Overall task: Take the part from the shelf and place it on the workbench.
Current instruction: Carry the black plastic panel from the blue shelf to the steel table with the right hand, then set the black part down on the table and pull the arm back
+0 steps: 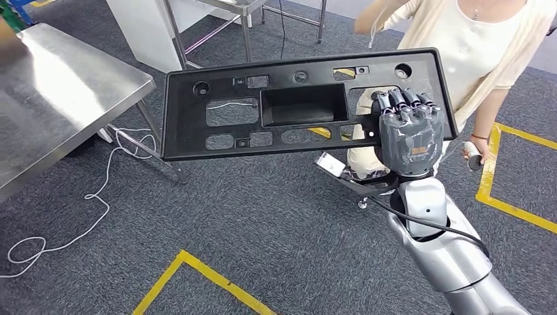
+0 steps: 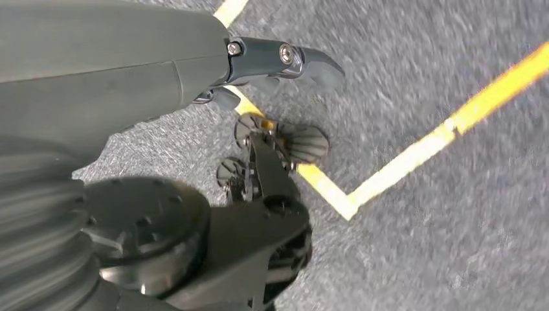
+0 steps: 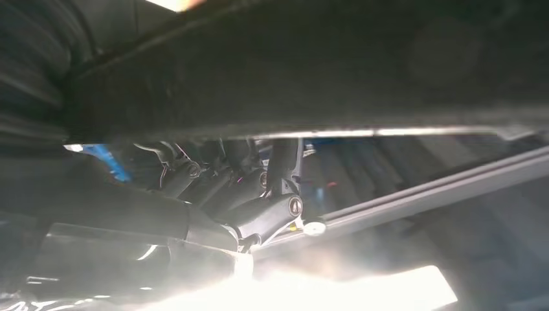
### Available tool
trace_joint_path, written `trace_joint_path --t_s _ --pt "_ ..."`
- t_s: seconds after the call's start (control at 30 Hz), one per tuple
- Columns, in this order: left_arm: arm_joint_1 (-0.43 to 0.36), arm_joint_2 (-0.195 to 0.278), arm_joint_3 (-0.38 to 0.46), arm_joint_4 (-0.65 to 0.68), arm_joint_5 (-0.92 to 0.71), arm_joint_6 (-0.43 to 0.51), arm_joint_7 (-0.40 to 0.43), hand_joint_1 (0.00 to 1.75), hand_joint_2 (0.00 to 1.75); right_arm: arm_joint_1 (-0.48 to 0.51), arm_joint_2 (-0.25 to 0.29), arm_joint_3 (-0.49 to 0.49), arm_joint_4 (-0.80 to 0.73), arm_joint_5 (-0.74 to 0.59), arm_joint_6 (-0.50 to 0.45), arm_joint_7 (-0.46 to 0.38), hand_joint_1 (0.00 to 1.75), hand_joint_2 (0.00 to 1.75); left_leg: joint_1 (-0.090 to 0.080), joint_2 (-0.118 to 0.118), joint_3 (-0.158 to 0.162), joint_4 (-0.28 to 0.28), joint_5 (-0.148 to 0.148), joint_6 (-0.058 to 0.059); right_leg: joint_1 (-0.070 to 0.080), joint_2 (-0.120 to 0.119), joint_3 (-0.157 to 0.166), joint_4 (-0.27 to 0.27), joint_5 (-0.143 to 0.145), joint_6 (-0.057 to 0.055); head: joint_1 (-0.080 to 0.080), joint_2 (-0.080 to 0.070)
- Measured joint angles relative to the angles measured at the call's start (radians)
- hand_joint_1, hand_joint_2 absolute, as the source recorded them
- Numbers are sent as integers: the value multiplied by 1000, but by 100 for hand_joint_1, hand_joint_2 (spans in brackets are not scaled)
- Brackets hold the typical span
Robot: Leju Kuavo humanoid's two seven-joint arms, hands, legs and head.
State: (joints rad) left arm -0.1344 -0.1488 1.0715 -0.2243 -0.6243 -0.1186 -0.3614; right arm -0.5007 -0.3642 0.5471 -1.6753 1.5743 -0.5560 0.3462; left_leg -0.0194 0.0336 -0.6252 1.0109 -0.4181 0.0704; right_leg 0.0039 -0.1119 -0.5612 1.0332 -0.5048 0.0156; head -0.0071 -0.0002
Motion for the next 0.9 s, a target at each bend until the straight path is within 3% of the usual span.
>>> trace_joint_path --t_s 0.03,0.1,0.17,0.2,0.23,0.27,0.3,0.33,0.4,0.47,0.53,0.6,0.67,0.7,0.73,0.77,0.83,0.9 --pt "0 0 1 0 3 0 -1 0 175 -2 1 0 1 0 -3 -6 175 175 5 -11 9 -11 6 4 0 21 -10 26 -14 0 0 0" --pt "-1 -1 3 0 9 -1 -4 0 175 -3 2 1 4 0 -8 -20 175 175 12 -34 18 -21 12 9 -7 79 -65 139 -59 -4 3 0" --pt "-1 -2 7 0 14 -1 -6 0 175 -1 6 4 11 -1 -12 -31 175 175 15 -62 19 -20 12 8 -15 103 -133 256 -91 1 5 0" --pt "1 -3 8 0 16 -2 -7 0 175 -1 8 7 14 -1 -13 -35 175 175 17 -77 19 -20 11 6 -19 105 -147 269 -87 10 5 0" --pt "3 -4 11 0 18 -2 -7 0 175 -1 11 10 18 0 -13 -38 175 175 20 -92 20 -19 10 3 -24 107 -144 249 -70 22 5 0" --pt "5 -4 13 0 20 -2 -8 0 175 -1 14 12 20 0 -13 -40 175 175 23 -108 22 -18 8 -2 -30 114 -120 190 -39 36 5 0" --pt "7 -4 16 0 22 -2 -8 0 175 -2 16 13 22 0 -14 -42 175 175 26 -122 23 -15 6 -9 -39 133 -89 116 -5 49 6 0" --pt "8 -4 18 0 23 -2 -9 0 175 -3 19 14 24 0 -15 -42 175 175 26 -135 20 -9 2 -17 -45 154 -60 53 20 55 7 0" --pt "10 -4 21 0 24 -2 -10 0 175 -5 25 16 28 -1 -17 -44 175 175 26 -157 11 0 -3 -31 -51 178 -31 -10 43 48 6 0" --pt "16 -2 23 0 25 -1 -12 0 175 -7 35 16 32 -1 -18 -49 175 175 30 -170 5 1 -4 -41 -47 161 -28 -11 43 29 4 0" --pt "20 0 24 0 25 -1 -14 0 175 -12 46 17 34 -1 -18 -54 175 175 30 -127 -8 31 -21 -50 -47 142 -22 -13 43 14 -1 0" --pt "20 1 24 0 25 -1 -15 0 175 -16 53 17 37 -1 -18 -56 175 175 30 -61 -58 136 -75 -58 -43 120 -16 -14 38 1 -7 0" --pt "18 1 24 0 25 -2 -16 0 175 -17 57 18 40 -1 -17 -58 175 175 33 -40 -130 267 -125 -61 -36 95 -13 -14 33 -8 -8 0" --pt "18 1 24 0 26 -3 -17 0 175 -17 60 19 41 -1 -17 -59 175 175 34 -37 -151 298 -128 -61 -33 82 -12 -14 30 -11 -8 0" --pt "19 1 24 0 26 -4 -18 0 175 -18 63 21 43 0 -17 -61 175 175 33 -36 -151 289 -112 -59 -31 71 -10 -14 28 -12 -8 0" --pt "19 1 24 0 26 -5 -19 0 175 -18 66 22 45 0 -18 -63 175 175 32 -31 -129 239 -78 -54 -29 60 -7 -14 25 -13 -8 0" --pt "18 3 24 0 27 -6 -22 0 175 -23 71 23 48 0 -18 -70 175 175 23 4 -57 96 -14 -39 -22 41 1 -14 17 -10 -8 0" --pt "17 5 25 0 28 -6 -24 0 175 -30 76 23 51 0 -18 -76 175 175 11 28 -20 21 4 -26 -17 24 6 -15 11 -3 -7 0"
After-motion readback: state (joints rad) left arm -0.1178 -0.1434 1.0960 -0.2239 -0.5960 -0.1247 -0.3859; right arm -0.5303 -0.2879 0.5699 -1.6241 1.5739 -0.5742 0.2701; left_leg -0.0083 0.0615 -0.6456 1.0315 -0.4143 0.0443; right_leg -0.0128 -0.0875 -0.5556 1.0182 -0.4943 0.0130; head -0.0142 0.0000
